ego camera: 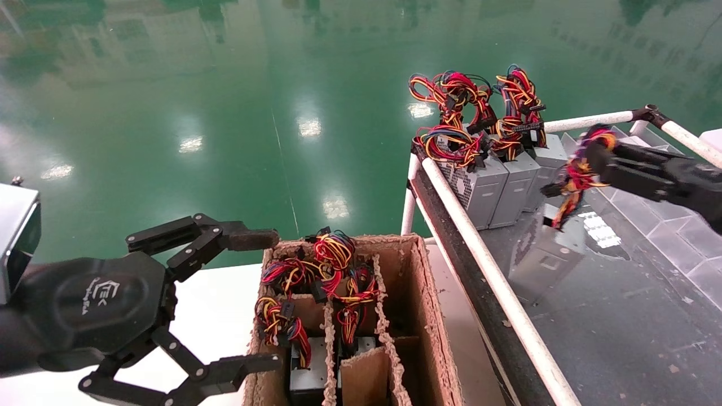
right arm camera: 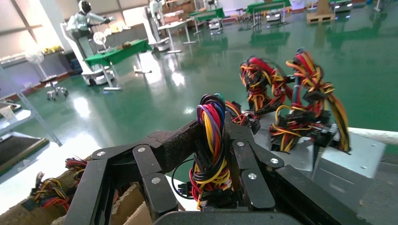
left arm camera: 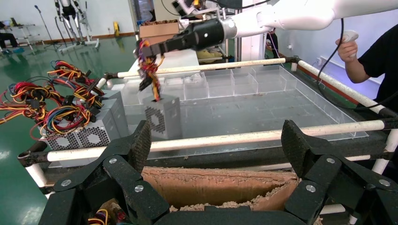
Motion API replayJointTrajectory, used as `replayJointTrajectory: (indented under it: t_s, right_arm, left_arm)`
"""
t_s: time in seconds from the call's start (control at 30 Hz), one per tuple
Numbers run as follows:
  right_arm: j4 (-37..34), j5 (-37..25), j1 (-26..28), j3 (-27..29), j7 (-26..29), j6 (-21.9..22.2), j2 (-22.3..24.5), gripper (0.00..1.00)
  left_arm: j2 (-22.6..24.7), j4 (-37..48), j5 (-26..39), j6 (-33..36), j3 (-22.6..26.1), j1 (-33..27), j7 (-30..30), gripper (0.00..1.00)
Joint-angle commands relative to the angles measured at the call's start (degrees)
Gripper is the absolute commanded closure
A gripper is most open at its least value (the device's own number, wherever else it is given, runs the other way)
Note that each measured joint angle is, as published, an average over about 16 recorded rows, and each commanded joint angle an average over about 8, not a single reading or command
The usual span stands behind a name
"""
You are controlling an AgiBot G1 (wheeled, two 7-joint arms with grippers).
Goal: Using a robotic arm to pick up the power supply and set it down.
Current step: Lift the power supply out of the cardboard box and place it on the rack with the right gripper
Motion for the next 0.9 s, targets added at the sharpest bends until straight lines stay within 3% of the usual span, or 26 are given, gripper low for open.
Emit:
replayJointTrajectory:
  t_s: [0.03, 0.4, 0.63, 0.9]
  right_arm:
    - [-0.7, -0.76, 0.62, -0.53, -0.62, 0.27, -0.84, 1.0]
    - [-3.55, -5.74, 6.35, -3.49, -5.42, 12.6, -7.94, 1.0]
    - [-4.32, -7.62, 9.06, -4.75, -6.52, 14.25, -10.91, 1.0]
    - [-4.93, -9.05, 11.09, -5.78, -7.22, 13.04, -13.2, 1.0]
  left_arm:
    - [0.0, 0.0, 0.0, 0.0, 0.01, 0.0, 0.0, 0.0]
    - [-0.02, 0.0, -0.03, -0.02, 0.04, -0.01, 0.02, 0.0]
    - [-0.03, 0.0, -0.04, -0.03, 0.06, -0.01, 0.03, 0.0]
    - [-0.03, 0.0, -0.06, -0.04, 0.09, -0.02, 0.04, 0.0]
